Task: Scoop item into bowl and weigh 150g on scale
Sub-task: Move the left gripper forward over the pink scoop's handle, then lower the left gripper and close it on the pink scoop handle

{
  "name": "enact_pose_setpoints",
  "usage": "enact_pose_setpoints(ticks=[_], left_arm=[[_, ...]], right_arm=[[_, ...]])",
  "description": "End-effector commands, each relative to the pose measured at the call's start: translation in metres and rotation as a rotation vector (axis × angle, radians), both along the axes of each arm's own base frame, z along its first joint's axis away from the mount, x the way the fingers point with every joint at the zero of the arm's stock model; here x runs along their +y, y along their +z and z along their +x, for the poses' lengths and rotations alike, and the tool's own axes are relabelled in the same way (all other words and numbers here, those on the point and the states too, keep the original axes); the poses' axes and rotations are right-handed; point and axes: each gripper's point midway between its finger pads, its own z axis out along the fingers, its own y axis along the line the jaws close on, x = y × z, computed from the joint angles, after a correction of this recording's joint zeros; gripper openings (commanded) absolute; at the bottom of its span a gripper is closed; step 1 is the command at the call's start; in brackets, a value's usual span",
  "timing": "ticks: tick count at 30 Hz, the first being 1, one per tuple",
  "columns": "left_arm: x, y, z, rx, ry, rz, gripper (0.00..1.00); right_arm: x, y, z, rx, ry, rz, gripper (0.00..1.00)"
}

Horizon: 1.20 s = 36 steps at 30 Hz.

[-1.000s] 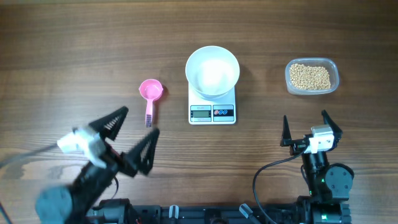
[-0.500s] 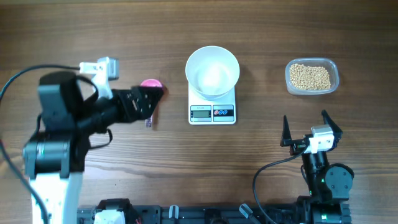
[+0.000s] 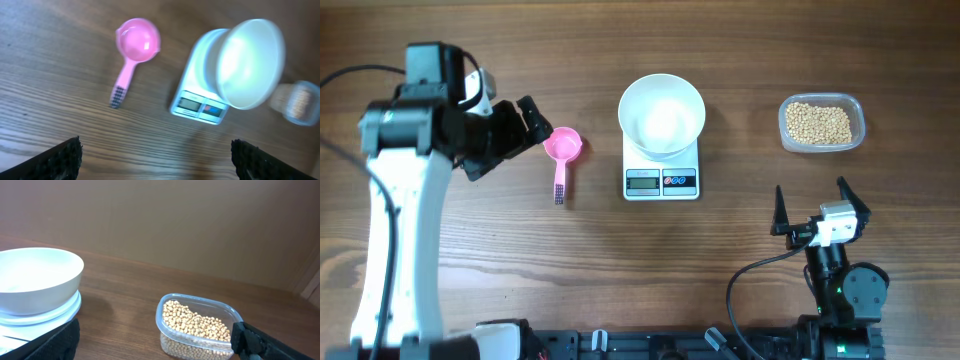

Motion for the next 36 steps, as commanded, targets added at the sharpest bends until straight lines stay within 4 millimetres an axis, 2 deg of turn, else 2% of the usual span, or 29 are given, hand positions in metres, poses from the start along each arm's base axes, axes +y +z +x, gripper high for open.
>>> enact_pose_setpoints(ticks=[1, 6, 11, 14, 17, 22, 26, 30, 36], left_arm=[[0.016, -0.026, 0.013, 0.061, -0.004, 0.093, 1.0], [0.023, -0.067, 0.024, 0.184, 0.007, 0.112, 1.0], [0.012, -0.111, 0.017, 0.336, -0.035, 0.059, 1.0], [0.004, -0.128, 0.016, 0.363, -0.112, 0.02, 1.0], [0.003, -0.147, 0.02, 0.359, -0.157, 0.019, 0.92], [0.003, -0.174, 0.024, 0.337, -0.159, 0.021, 0.88], [-0.003, -0.189, 0.022, 0.312, -0.175, -0.013, 0.86], [-0.019, -0.192, 0.023, 0.27, -0.225, -0.099, 0.84], [-0.019, -0.203, 0.02, 0.256, -0.246, -0.095, 0.79]], right_arm=[[-0.001, 0.003, 0.0, -0.014, -0.009, -0.004, 1.0], [-0.001, 0.003, 0.0, -0.014, -0.009, -0.004, 1.0], [-0.001, 0.003, 0.0, -0.014, -0.009, -0.004, 1.0], [-0.001, 0.003, 0.0, -0.014, -0.009, -0.004, 1.0], [-0.001, 0.003, 0.0, -0.014, -0.009, -0.004, 1.0], [-0.001, 0.003, 0.0, -0.014, -0.009, -0.004, 1.0], [-0.001, 0.003, 0.0, -0.014, -0.009, -0.004, 1.0], [-0.001, 0.003, 0.0, -0.014, -0.008, -0.004, 1.0], [-0.001, 0.003, 0.0, -0.014, -0.008, -0.003, 1.0]])
